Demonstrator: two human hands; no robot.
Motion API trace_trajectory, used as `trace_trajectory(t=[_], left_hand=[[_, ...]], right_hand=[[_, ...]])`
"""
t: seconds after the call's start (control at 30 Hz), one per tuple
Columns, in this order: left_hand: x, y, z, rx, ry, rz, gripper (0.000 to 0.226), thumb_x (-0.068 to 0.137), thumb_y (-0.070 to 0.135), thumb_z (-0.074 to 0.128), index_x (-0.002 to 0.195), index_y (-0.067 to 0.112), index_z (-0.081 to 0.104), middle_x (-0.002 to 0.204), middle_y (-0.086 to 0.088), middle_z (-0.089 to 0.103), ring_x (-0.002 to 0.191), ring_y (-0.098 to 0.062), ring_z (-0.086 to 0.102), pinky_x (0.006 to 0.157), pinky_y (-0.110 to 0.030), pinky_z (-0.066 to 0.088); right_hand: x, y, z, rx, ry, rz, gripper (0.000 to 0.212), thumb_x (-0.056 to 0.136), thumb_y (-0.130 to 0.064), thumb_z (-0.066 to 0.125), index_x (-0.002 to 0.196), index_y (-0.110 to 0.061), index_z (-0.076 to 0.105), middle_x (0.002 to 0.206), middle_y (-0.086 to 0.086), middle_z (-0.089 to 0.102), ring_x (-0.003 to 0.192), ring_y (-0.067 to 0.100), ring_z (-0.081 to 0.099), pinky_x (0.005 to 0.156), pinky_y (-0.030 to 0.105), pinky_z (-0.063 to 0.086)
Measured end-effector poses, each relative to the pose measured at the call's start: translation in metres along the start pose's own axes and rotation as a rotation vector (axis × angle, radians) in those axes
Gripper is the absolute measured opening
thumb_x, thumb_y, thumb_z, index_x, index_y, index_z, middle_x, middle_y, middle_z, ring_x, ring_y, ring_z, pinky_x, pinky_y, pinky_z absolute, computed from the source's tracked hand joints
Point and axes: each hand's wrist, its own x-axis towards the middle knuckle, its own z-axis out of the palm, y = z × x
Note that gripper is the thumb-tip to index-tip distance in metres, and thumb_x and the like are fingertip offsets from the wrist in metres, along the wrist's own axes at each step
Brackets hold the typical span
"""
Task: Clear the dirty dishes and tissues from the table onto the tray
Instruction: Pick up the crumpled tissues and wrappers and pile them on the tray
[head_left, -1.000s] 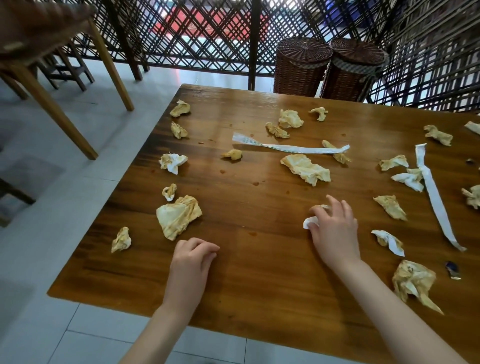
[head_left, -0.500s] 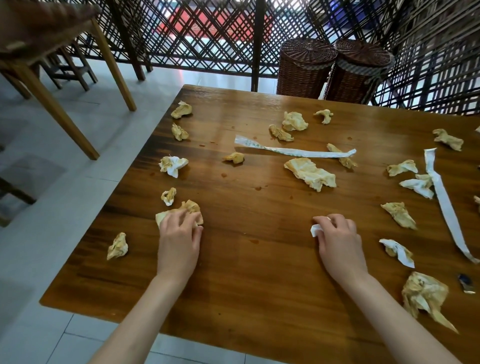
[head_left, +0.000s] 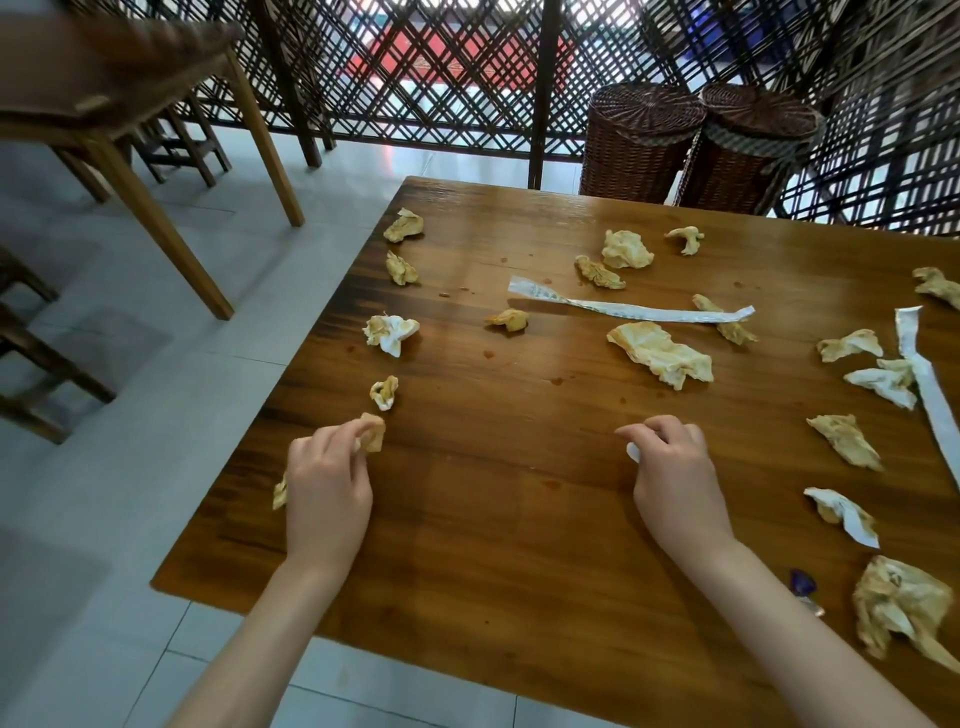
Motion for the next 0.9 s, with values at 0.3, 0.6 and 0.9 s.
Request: trace_trajectory(t=[0.3,0.6,0.9], left_hand=[[-0.009,-0.026,0.002,0.093,-0.074,-0.220,0.026,0.089,0.016,0.061,0.114,0.015,0.066,0.122,-0.012,0.056,0.118,-0.032,0.043,0.090,-0.052,0.042],[-0.001,-0.026,0.006,-0.085,0.036,-0.079,0.022,0.087,0.000,0.059,0.106,0.006,0.069,0.101,-0.012,0.065,0.096,-0.027,0.052,0.077,-0.027,0.042],[0.082,0.000,0.016,-0.228,0.019,0.041,0.029,0.087,0.001,0.060,0.114,0.010,0.066,0.108,-0.010,0.063,0.098,-0.016,0.047,0.080,-0.021,0.041]], right_hand=[[-0.010,-0.028,0.008,0.003,-0.011,-0.044,0.042,0.080,0.012,0.060,0.113,-0.012,0.067,0.109,0.009,0.062,0.104,0.025,0.052,0.081,0.039,0.053],[-0.003,-0.030,0.004,-0.020,-0.028,-0.028,0.044,0.081,0.009,0.060,0.118,-0.014,0.064,0.112,0.009,0.061,0.107,0.025,0.051,0.085,0.038,0.051],[0.049,-0.029,0.015,-0.030,0.058,0.078,0.053,0.081,0.007,0.061,0.129,-0.015,0.055,0.115,0.009,0.062,0.108,0.025,0.053,0.088,0.038,0.050]])
